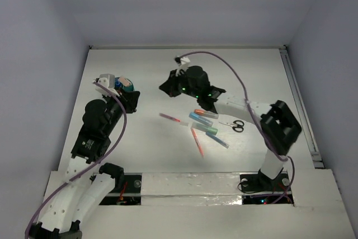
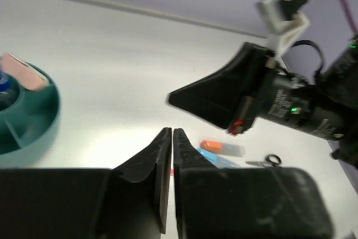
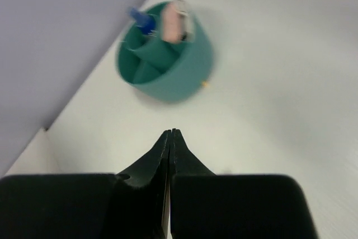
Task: Sort the stationery into containers
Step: Pick up the pen from the center of the board.
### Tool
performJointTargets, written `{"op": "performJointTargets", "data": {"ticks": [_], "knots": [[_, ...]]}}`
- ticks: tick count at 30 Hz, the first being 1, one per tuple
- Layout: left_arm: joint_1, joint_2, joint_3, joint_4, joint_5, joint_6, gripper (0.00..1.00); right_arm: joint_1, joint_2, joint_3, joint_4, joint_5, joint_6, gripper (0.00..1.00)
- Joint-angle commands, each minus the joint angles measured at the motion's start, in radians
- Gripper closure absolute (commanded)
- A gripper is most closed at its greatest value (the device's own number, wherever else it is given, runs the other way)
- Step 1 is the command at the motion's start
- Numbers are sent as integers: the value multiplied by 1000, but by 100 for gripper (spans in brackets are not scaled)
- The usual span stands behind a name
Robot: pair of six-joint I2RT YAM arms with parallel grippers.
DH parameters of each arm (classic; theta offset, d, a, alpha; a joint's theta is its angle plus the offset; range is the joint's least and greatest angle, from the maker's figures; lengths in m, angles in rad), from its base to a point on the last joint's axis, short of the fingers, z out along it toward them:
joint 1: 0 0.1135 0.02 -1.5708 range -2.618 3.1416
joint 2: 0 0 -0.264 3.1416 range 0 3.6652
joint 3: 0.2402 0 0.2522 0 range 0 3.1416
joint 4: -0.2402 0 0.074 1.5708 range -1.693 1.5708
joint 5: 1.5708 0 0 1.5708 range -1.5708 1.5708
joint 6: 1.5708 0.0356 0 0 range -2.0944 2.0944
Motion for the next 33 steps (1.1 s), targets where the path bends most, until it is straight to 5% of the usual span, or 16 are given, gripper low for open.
{"op": "performJointTargets", "data": {"ticks": [1,4,10,12,19,33], "knots": [[6,42,-9,80,126,-38,100,-61,-197,-187,-62,157,-31,100],[6,67,-17,94,164,-55,100,-107,-368,-356,-235,287,-50,100],[6,90,9,80,155,-28,100,-195,-528,-533,-522,269,-85,100],[6,98,23,60,140,-12,100,-195,-509,-516,-597,249,-112,97],[6,96,12,30,63,-26,100,-195,-335,-386,-646,237,-238,46],[6,61,14,22,45,-5,97,-195,-70,-168,-691,286,-329,42]]}}
